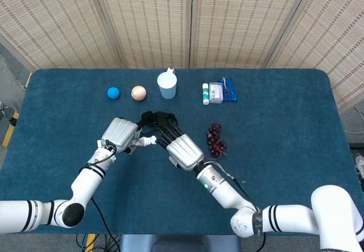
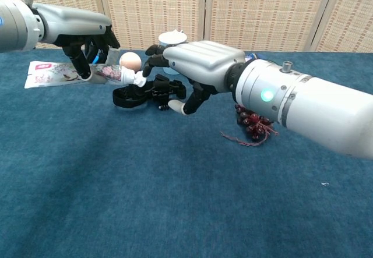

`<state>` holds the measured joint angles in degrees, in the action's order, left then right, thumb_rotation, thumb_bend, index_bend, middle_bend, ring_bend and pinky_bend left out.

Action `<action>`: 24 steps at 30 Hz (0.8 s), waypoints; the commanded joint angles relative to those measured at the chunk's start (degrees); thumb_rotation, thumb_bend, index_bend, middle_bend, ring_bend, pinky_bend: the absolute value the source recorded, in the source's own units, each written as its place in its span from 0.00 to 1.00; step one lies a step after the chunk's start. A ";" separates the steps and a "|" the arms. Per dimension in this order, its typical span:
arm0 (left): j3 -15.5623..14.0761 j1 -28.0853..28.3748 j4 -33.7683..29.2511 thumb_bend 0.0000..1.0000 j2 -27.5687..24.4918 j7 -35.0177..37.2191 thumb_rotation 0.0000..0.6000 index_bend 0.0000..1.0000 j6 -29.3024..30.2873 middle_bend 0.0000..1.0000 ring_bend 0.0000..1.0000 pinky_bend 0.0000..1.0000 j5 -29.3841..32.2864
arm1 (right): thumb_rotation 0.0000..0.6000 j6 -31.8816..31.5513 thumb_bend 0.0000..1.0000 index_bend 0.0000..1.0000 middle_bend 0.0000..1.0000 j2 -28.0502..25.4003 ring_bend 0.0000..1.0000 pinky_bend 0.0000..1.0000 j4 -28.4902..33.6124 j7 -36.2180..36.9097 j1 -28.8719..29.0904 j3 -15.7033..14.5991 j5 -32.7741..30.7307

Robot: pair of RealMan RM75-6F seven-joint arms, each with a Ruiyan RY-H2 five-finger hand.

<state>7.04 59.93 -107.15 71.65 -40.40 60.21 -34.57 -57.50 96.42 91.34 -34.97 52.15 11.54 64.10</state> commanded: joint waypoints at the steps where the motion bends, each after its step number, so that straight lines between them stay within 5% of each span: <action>1: 0.06 -0.08 -0.07 0.41 -0.05 0.23 1.00 0.59 0.05 0.75 0.54 0.33 -0.15 | 1.00 0.05 0.34 0.23 0.00 -0.09 0.00 0.00 -0.02 0.17 0.03 0.03 -0.07; 9: 0.09 -0.44 -0.52 0.43 -0.49 1.04 1.00 0.59 0.04 0.75 0.54 0.33 -1.06 | 1.00 1.27 0.39 0.23 0.00 -0.87 0.00 0.00 0.33 1.04 0.25 -0.02 -1.08; 24: -0.55 -1.70 -1.97 0.44 -2.03 2.80 1.00 0.59 -0.40 0.75 0.54 0.34 -4.40 | 0.88 4.04 0.30 0.22 0.00 -2.36 0.00 0.00 0.25 3.80 1.01 -0.45 -1.25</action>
<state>6.56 58.37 -109.02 69.76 -37.78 59.86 -38.74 -53.52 94.11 91.60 -31.22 53.12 11.14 62.84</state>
